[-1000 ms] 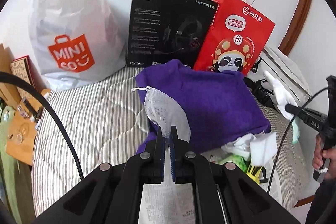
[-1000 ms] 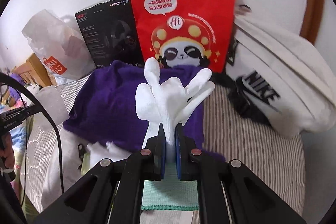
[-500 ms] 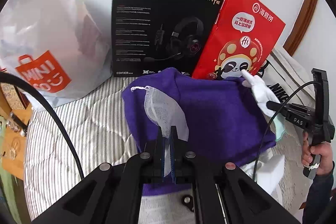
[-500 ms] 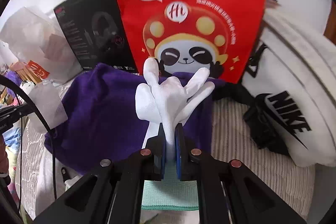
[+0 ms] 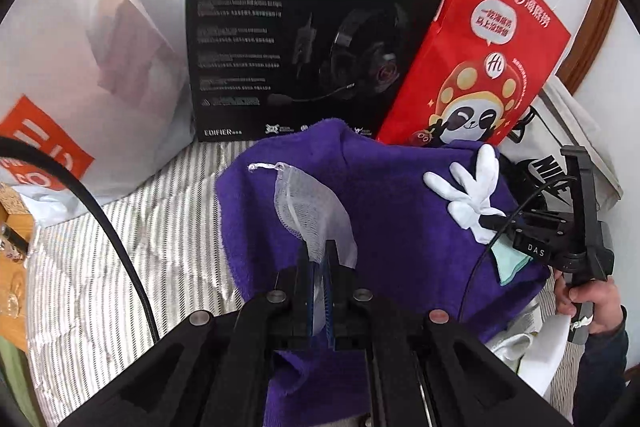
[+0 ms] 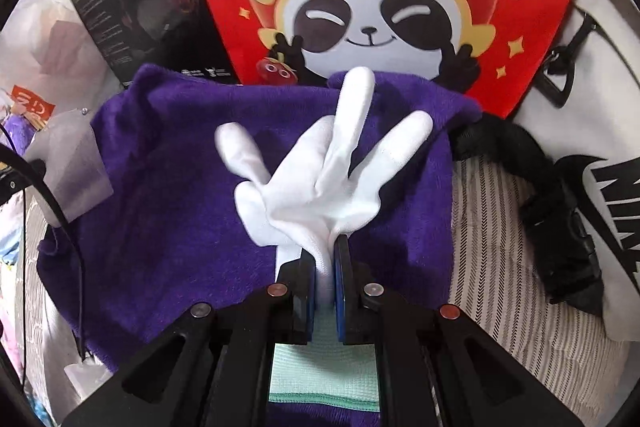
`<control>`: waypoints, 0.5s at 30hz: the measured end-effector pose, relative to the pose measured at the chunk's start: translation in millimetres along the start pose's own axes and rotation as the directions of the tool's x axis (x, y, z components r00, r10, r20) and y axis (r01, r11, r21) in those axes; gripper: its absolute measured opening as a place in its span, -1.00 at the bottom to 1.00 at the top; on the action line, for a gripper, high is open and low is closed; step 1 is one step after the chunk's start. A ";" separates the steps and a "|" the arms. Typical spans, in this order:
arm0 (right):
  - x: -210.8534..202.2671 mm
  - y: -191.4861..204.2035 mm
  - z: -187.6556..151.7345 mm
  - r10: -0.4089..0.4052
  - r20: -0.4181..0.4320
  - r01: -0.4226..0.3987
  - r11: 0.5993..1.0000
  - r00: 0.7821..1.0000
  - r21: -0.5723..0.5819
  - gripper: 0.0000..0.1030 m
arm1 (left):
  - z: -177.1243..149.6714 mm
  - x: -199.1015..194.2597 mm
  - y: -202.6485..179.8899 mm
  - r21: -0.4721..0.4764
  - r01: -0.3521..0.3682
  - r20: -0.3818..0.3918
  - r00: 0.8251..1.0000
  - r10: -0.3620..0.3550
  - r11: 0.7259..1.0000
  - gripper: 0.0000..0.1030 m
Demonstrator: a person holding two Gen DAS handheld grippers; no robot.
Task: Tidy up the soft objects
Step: 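Place the glove on the purple towel with the right gripper while the left places the mesh bag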
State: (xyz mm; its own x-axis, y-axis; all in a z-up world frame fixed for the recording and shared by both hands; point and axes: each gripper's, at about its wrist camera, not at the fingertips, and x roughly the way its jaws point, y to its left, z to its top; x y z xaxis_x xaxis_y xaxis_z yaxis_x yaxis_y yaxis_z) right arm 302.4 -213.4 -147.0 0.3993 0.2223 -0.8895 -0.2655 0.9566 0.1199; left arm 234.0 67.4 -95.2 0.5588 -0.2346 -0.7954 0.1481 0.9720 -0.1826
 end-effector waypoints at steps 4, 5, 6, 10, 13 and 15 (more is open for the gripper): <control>2.8 -3.3 -0.8 0.023 -0.006 -0.023 1.000 1.000 0.011 -0.84 | 2.6 14.7 2.4 -0.008 0.011 -0.022 1.000 -0.011 1.000 -0.90; 3.7 -1.9 0.2 0.025 -0.007 -0.025 1.000 1.000 0.008 -0.83 | 3.5 17.9 2.2 -0.008 0.019 -0.025 1.000 -0.019 1.000 -0.90; 4.1 -2.1 0.6 0.028 -0.007 -0.028 1.000 1.000 0.008 -0.83 | 4.6 20.3 1.4 -0.009 0.023 -0.024 0.999 -0.023 1.000 -0.90; 3.7 -4.9 0.6 0.041 -0.007 -0.041 0.999 0.999 0.009 -0.80 | 9.3 34.2 0.0 -0.018 0.032 -0.029 0.999 -0.033 0.999 -0.90; 2.3 -9.1 -1.0 0.047 0.000 -0.047 0.999 0.999 0.014 -0.79 | 9.3 48.4 0.4 -0.012 0.010 -0.051 0.999 -0.011 1.000 -0.90; 0.2 -12.0 -3.3 0.037 0.006 -0.037 0.999 0.999 0.012 -0.72 | 8.6 58.6 2.9 -0.016 -0.001 -0.075 0.997 0.000 1.000 -0.90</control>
State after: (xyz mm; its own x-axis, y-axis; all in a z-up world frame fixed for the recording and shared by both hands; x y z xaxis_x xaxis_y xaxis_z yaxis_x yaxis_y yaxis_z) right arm 302.8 -225.5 -150.1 0.3943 0.2590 -0.8817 -0.2698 0.9498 0.1583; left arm 274.2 56.3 -137.4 0.4960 -0.2330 -0.8365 0.1349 0.9723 -0.1909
